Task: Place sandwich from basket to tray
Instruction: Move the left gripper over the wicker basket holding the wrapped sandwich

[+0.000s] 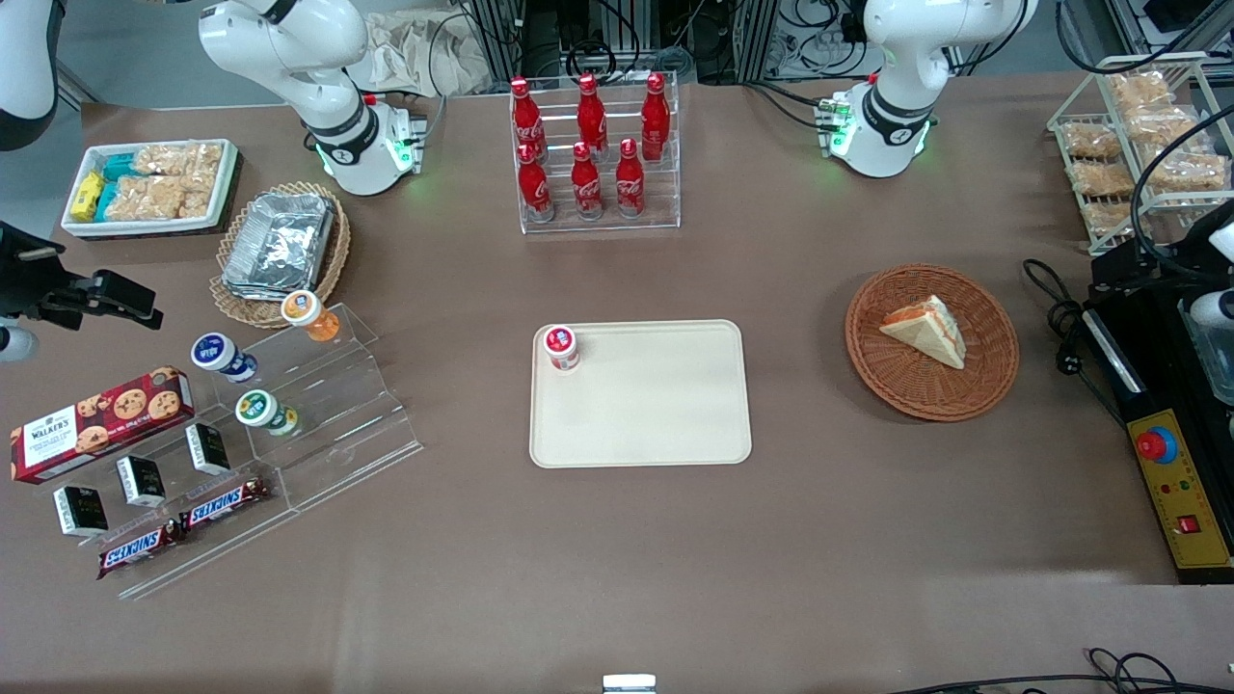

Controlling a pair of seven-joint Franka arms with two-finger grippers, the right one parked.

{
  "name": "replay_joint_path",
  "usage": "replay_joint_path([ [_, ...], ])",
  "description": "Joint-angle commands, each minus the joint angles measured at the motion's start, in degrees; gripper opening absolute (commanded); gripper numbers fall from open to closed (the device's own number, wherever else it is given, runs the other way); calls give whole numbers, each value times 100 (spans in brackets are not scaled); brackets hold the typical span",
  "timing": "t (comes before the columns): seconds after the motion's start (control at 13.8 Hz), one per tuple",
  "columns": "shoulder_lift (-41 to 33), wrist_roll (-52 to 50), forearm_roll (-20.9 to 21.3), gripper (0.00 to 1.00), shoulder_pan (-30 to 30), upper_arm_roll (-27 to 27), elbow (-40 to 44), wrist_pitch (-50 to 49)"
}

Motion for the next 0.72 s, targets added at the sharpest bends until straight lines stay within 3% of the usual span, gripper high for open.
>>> replay_joint_path([
  [0.0,48,-71,-62,100,9,0,130,-118],
  [0.65,31,-89,-54,100,9,0,113,-496],
])
